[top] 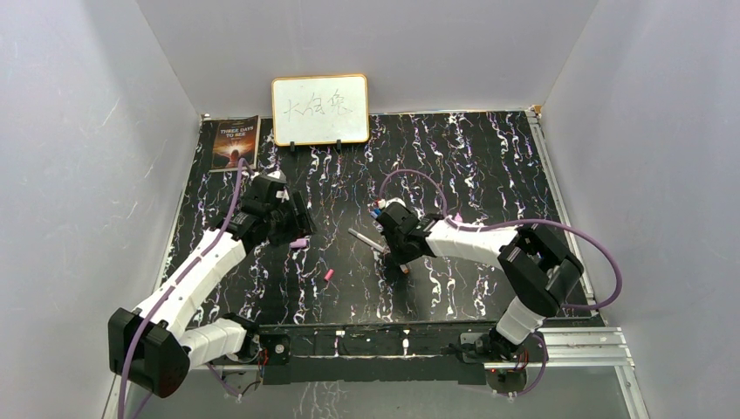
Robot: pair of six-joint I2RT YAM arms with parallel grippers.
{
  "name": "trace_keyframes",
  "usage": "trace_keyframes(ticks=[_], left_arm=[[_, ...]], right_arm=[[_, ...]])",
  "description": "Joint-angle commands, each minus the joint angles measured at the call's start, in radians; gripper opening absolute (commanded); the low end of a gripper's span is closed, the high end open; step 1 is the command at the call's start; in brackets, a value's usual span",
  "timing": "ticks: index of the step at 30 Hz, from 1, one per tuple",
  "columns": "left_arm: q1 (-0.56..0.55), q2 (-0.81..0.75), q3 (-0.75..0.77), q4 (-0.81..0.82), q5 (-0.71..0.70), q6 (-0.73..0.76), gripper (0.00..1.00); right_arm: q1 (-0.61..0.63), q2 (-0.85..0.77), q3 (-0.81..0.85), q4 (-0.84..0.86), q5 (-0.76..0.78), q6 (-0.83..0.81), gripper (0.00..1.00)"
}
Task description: Open the pen caps
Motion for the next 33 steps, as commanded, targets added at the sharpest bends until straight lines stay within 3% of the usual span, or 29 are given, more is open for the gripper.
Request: trace_keyframes(ticks=[1, 10, 18, 22, 27, 33], left_arm=[[-0.006, -0.037, -0.029, 0.016, 0.061, -0.025, 0.63], [-0.015, -0.071, -0.101, 0.173, 0.242, -0.111, 0.7], [-0.066, -0.096, -0.207, 0.471, 0.362, -0.322, 0.71], [-0.145, -0.079, -0.232, 0.605, 0.336, -0.412, 0.72], [-0.235, -0.016, -0.203, 0.642, 0.269, -0.429, 0.72], [-0.257, 0.015, -0.207, 0.654, 0.218, -0.427, 0.71]], right_arm=[[0.021, -0.012, -0.012, -0.038, -0.001, 0.026, 0.06], [0.021, -0.245, 0.049, -0.12, -0.114, 0.027, 0.03], [0.021, -0.401, -0.01, 0.026, -0.372, 0.065, 0.03], [0.021, -0.431, -0.039, 0.112, -0.464, 0.107, 0.03], [0.021, -0.425, -0.041, 0.158, -0.518, 0.134, 0.03], [0.021, -0.428, -0.044, 0.176, -0.542, 0.152, 0.03]])
